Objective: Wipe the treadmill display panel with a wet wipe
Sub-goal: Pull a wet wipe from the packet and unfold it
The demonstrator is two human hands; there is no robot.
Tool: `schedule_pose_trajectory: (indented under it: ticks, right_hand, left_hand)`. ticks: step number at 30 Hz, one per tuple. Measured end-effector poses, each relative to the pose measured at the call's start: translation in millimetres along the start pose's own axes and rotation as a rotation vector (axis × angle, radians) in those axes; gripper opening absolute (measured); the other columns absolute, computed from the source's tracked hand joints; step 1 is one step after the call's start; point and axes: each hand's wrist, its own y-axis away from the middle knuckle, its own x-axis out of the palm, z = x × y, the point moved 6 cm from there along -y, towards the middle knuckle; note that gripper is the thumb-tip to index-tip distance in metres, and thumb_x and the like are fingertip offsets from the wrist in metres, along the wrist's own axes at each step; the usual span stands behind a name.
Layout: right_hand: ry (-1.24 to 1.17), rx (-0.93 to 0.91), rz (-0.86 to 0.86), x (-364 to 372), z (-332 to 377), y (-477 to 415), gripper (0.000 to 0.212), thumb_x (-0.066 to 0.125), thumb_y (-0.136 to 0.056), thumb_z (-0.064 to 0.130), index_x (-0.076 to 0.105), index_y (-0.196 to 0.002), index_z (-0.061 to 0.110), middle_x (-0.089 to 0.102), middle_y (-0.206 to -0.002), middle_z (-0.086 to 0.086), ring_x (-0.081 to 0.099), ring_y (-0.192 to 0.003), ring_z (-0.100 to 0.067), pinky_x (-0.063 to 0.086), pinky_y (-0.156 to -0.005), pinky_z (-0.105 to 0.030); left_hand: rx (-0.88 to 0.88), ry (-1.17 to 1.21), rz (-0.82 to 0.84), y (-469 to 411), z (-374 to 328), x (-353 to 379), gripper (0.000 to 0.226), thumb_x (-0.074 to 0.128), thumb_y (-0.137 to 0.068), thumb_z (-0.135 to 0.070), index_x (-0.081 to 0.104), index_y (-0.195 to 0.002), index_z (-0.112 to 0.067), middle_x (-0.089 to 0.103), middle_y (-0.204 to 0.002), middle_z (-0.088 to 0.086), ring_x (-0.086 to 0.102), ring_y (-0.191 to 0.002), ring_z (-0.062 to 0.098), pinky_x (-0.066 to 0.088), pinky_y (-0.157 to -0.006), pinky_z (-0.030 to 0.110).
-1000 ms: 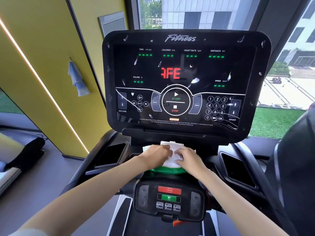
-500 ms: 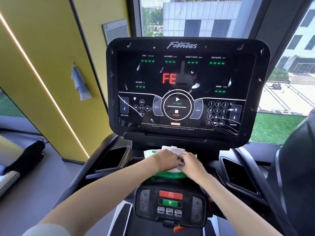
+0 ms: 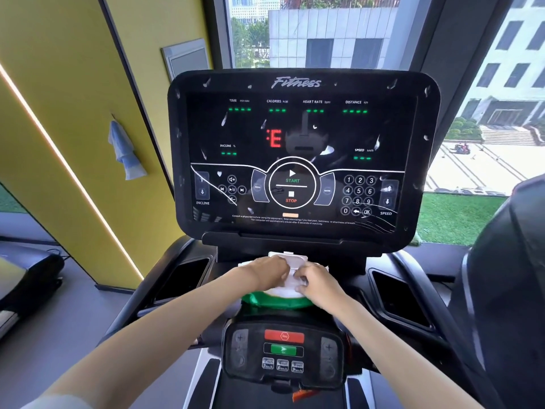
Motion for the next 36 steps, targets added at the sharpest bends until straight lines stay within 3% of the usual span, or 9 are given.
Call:
schedule_pose_trajectory:
  ticks: [7,18,23,25,28,36]
  right_hand:
    - [0.003,0.007,-0.021,1,-1,-1,0.02,0.063,-0.083,0.011,0.064,-0.102,0.005,0.056,-0.107,0.0,0.053,-0.099,-0.017,0.047,-0.077,-0.033]
    - [-0.023,0.004,-0.02,4,-5,-4,0.021,0.065,-0.08,0.01,0.066,-0.1,0.005,0.058,-0.107,-0.003,0.054,-0.1,-0.021,0.048,-0.08,-0.035]
    - [-0.038,0.031,-0.013,4,-7,-5,0.022,0.068,-0.079,0.013,0.066,-0.099,0.006,0.057,-0.107,-0.006,0.055,-0.098,-0.022,0.048,-0.083,-0.037]
    - [-0.022,0.031,-0.017,4,-5,-5,0.02,0.067,-0.08,0.014,0.065,-0.097,0.005,0.057,-0.107,-0.006,0.055,-0.098,-0.023,0.048,-0.082,-0.037]
    - [-0.004,0.036,-0.021,3,-2,-5,0.02,0.064,-0.083,0.016,0.064,-0.097,0.002,0.057,-0.107,-0.006,0.054,-0.1,-0.023,0.047,-0.081,-0.035]
    - [0.058,0.017,-0.012,7,0,-6,0.023,0.059,-0.085,0.014,0.064,-0.107,0.007,0.055,-0.114,-0.006,0.052,-0.107,-0.022,0.043,-0.079,-0.028]
  left_hand:
    - [-0.136,-0.007,0.0,-3,-4,0,0.025,0.045,-0.091,-0.008,0.061,-0.109,0.0,0.058,-0.117,0.017,0.058,-0.101,0.035,0.046,-0.081,0.038]
    - [-0.078,-0.082,0.129,-3,-9,6,0.019,0.042,-0.094,-0.007,0.055,-0.107,-0.004,0.061,-0.109,0.015,0.059,-0.099,0.033,0.041,-0.07,0.035]
    - [-0.009,0.012,0.049,8,-10,-2,0.008,0.043,-0.089,-0.006,0.05,-0.094,-0.006,0.055,-0.095,0.015,0.058,-0.087,0.035,0.036,-0.062,0.035]
    - [0.016,0.083,0.015,12,-7,-2,0.003,0.044,-0.089,-0.007,0.047,-0.088,-0.006,0.054,-0.099,0.016,0.057,-0.084,0.035,0.037,-0.063,0.036]
    - [0.032,0.162,-0.011,11,-3,-1,0.012,0.046,-0.091,-0.01,0.053,-0.095,-0.001,0.053,-0.104,0.015,0.055,-0.086,0.034,0.039,-0.069,0.036]
    - [-0.074,0.251,-0.136,8,1,4,0.005,0.043,-0.086,-0.004,0.039,-0.085,-0.008,0.058,-0.093,0.024,0.057,-0.081,0.039,0.037,-0.06,0.038]
